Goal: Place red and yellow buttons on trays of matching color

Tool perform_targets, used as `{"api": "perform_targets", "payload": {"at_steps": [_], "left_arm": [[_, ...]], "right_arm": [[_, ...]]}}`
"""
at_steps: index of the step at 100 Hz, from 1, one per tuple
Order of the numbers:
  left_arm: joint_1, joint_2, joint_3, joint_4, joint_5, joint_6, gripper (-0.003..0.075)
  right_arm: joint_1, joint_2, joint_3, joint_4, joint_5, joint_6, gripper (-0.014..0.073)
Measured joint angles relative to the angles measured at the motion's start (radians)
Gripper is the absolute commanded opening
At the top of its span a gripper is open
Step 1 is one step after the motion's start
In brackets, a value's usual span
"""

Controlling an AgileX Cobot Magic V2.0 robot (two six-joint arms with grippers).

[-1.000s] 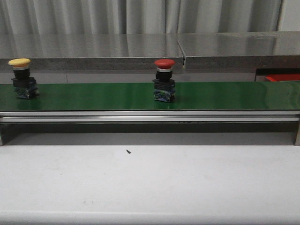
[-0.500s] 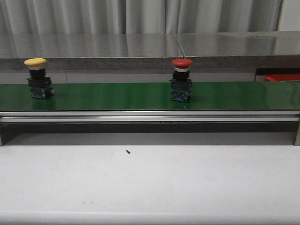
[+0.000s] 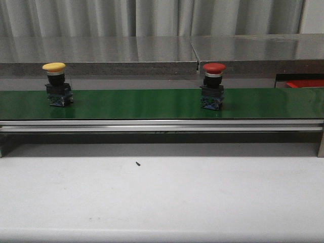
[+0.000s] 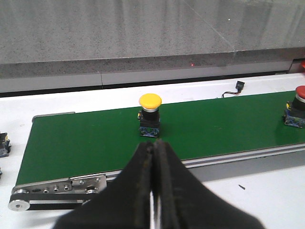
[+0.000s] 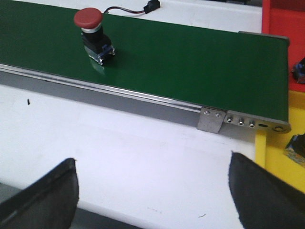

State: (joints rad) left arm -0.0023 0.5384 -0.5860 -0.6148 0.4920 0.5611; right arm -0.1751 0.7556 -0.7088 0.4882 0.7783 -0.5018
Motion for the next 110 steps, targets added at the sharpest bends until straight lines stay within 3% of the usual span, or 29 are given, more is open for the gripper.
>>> {"api": "perform_targets", "payload": {"at_steps": [22, 53, 79, 110], "left_arm": [[0.000, 0.000, 0.000, 0.000, 0.000, 0.000, -0.0019], [0.000, 0.000, 0.000, 0.000, 0.001, 0.000, -0.0019], [0.000, 0.000, 0.000, 0.000, 0.001, 0.000, -0.0019], [0.000, 0.000, 0.000, 0.000, 0.001, 0.002, -0.0019]], "right_arm": [[0.016, 0.275, -0.154, 0.000, 0.010, 0.000, 0.0634], [0.149, 0.617, -0.351, -0.049, -0.028, -0.007, 0.0634], [0.224, 0.815, -0.484, -0.067, -0.056, -0.007, 0.0634], [0.241, 0.974, -0.630, -0.068, -0.072, -0.009, 0.0622]]}}
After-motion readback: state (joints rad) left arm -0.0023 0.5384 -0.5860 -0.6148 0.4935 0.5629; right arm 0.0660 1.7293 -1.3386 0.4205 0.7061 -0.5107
